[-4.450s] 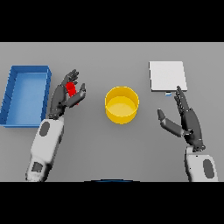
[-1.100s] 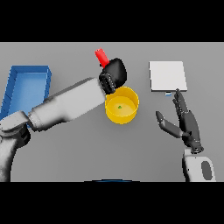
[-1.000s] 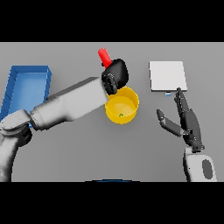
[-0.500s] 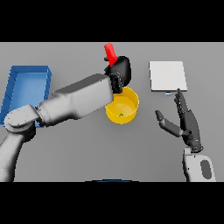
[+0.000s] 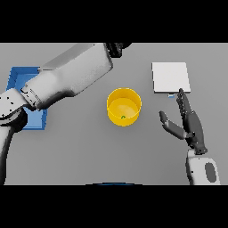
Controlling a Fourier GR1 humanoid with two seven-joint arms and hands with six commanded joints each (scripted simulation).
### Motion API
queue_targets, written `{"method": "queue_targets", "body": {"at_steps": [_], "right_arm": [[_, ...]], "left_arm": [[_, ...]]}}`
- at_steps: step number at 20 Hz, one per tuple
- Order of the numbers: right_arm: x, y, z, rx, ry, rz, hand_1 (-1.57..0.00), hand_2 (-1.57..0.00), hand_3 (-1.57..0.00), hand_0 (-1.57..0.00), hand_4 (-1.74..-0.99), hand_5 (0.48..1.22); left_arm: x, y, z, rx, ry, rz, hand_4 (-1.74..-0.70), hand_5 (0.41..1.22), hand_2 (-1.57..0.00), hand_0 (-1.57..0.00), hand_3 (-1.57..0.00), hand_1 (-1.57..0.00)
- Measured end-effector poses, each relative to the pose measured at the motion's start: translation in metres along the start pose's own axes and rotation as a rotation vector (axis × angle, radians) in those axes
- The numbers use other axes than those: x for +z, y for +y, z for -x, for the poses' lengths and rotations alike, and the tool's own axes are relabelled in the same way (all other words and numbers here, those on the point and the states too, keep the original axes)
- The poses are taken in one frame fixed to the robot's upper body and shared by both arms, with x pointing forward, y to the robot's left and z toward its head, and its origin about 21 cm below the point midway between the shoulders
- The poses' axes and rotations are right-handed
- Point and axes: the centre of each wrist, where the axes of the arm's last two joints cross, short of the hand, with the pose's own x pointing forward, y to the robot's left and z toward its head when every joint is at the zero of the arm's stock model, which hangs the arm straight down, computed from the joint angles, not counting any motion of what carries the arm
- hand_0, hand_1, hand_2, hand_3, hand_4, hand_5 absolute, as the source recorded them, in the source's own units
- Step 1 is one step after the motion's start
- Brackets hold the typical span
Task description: Pick up the red beaker and tilt it to pour out 1 green nut into yellow bowl. Pick up the yellow bowl and place it on the metallic measuring scale.
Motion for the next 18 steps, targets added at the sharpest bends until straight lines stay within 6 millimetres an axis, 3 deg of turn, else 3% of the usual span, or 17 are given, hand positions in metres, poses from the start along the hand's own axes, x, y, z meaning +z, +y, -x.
{"method": "queue_targets", "body": {"at_steps": [2, 3, 5, 7, 9, 14, 18], "right_arm": [[-0.004, -0.003, -0.001, 0.004, 0.007, -0.002, 0.0, 0.0, 0.0, 0.0, -1.256, 0.635], [-0.001, -0.002, 0.003, 0.002, 0.007, -0.013, 0.0, 0.0, 0.0, 0.0, -1.266, 0.639], [-0.005, -0.002, 0.0, -0.001, -0.004, -0.017, 0.0, 0.0, 0.0, 0.0, -1.281, 0.644], [-0.004, 0.002, 0.001, 0.015, 0.006, -0.026, 0.0, 0.0, 0.0, 0.0, -1.299, 0.649], [-0.006, 0.001, -0.002, 0.022, -0.016, -0.037, 0.0, 0.0, 0.0, 0.0, -1.313, 0.652], [-0.01, 0.002, 0.0, 0.049, -0.027, -0.05, 0.0, 0.0, 0.0, 0.0, -1.298, 0.651], [-0.007, 0.002, 0.0, 0.029, -0.03, -0.051, 0.0, 0.0, 0.0, 0.0, -1.276, 0.654]], "left_arm": [[0.005, 0.009, 0.042, 0.042, 0.084, -0.018, -1.57, 1.211, -1.47, -1.57, -1.39, -1.47], [0.01, 0.013, 0.073, 0.096, 0.158, -0.016, -1.55, 1.213, -1.49, -1.57, -1.42, -1.49], [0.015, 0.01, 0.099, 0.203, 0.216, 0.002, -1.58, 1.216, -1.52, -1.57, -1.48, -1.52], [0.029, -0.026, 0.146, 0.49, 0.366, 0.06, -1.64, 1.218, -1.54, -1.57, -1.44, -1.54], [0.044, -0.071, 0.173, 0.763, 0.449, 0.085, -1.67, 1.219, -1.55, -1.57, -1.44, -1.55], [0.069, -0.151, 0.186, 1.124, 0.632, 0.056, -1.72, 1.22, -1.56, -1.57, -1.44, -1.56], [0.08, -0.207, 0.167, 1.313, 0.828, 0.107, -1.73, 1.221, -1.57, -1.57, -1.44, -1.57]]}}
